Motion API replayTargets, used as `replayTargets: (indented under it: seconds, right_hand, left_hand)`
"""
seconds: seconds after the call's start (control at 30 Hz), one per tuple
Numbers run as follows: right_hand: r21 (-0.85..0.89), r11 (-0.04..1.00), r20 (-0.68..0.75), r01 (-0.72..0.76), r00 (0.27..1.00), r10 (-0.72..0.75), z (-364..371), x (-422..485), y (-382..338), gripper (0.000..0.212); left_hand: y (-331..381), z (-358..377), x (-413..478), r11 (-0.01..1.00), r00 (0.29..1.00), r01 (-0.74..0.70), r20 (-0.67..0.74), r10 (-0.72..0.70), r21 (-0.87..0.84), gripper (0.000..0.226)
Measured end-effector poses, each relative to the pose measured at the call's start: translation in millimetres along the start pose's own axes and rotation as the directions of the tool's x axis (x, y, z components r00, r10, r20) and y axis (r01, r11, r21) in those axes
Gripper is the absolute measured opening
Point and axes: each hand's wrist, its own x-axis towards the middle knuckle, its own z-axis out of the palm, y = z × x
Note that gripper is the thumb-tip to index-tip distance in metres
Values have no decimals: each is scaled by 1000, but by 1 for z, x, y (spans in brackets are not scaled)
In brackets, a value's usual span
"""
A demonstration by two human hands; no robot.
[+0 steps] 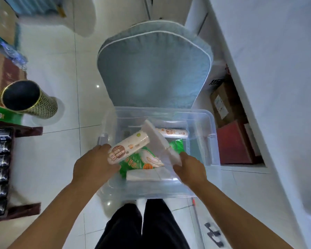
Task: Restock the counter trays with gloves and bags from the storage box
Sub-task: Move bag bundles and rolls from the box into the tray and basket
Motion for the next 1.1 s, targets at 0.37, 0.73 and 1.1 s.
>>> replayTargets:
  seconds: [0.37,0.73,1.1]
  right_hand:
    - [298,930,-479,-213,810,339,-102,-153,3,22]
    - [602,758,-653,-250,392,648,-170,-274,70,13]
    - [866,473,-419,-162,280,863,-197,-316,217,17]
  left_hand:
    - [93,-57,-35,910,906,-412,-126,403,-48,34]
    - [248,-69,-107,693,688,-721,-123,715,-10,30]
    - [385,-30,-164,580,577,-815,-98,811,2,26]
